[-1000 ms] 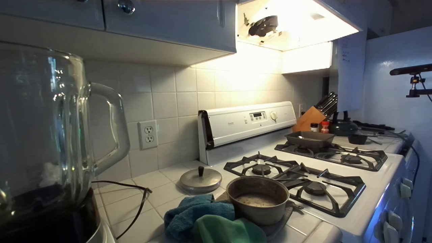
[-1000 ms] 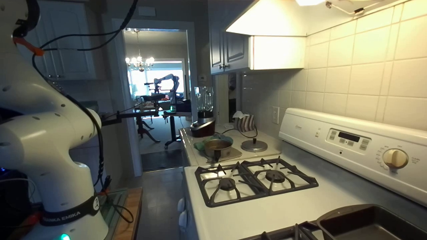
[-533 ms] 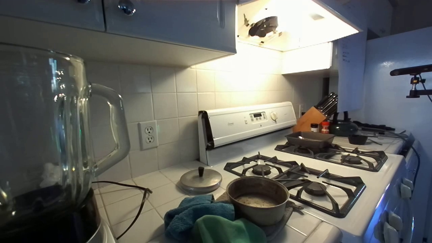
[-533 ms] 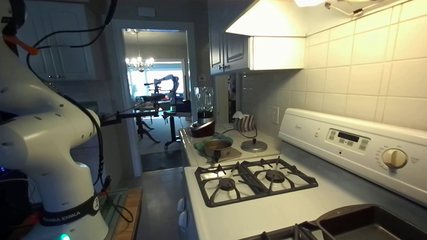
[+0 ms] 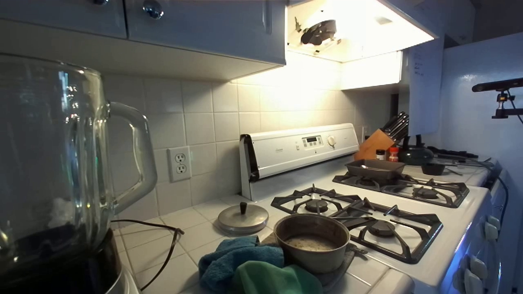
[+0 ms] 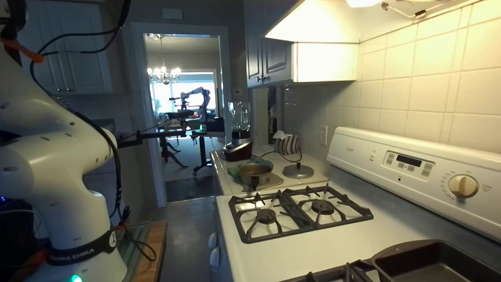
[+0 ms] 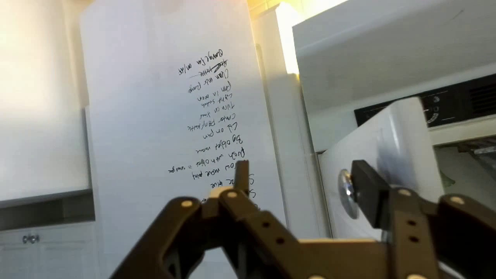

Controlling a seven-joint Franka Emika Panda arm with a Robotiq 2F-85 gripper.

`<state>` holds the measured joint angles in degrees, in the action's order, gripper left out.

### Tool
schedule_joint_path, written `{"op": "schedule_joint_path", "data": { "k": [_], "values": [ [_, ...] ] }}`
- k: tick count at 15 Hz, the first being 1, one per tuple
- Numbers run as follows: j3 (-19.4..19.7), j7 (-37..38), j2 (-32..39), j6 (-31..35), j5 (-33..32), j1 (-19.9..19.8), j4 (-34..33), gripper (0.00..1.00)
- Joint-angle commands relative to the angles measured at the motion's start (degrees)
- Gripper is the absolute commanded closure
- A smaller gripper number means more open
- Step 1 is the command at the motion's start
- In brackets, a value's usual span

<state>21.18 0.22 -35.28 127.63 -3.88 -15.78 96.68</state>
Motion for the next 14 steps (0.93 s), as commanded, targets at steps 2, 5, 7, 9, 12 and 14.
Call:
{"op": "schedule_joint_path", "data": {
  "k": [2,5,7,9,12,14],
  "values": [
    [2.0,1.0,1.7,4.7,-2.3,-4.0,-1.1,0.00],
    [2.4,0.9,2.2,4.9,-2.0,-4.1,-1.4,0.00],
    [1.9,1.1,1.9,4.5,-2.4,-4.5,-1.1,0.00],
    [1.2,1.3,1.1,4.5,-2.9,-4.9,-0.3,0.00],
    [0.1,1.8,0.0,4.6,-3.3,-5.6,0.7,0.00],
    [-1.0,2.3,-1.1,4.8,-3.7,-6.3,1.8,0.00]
  ]
}}
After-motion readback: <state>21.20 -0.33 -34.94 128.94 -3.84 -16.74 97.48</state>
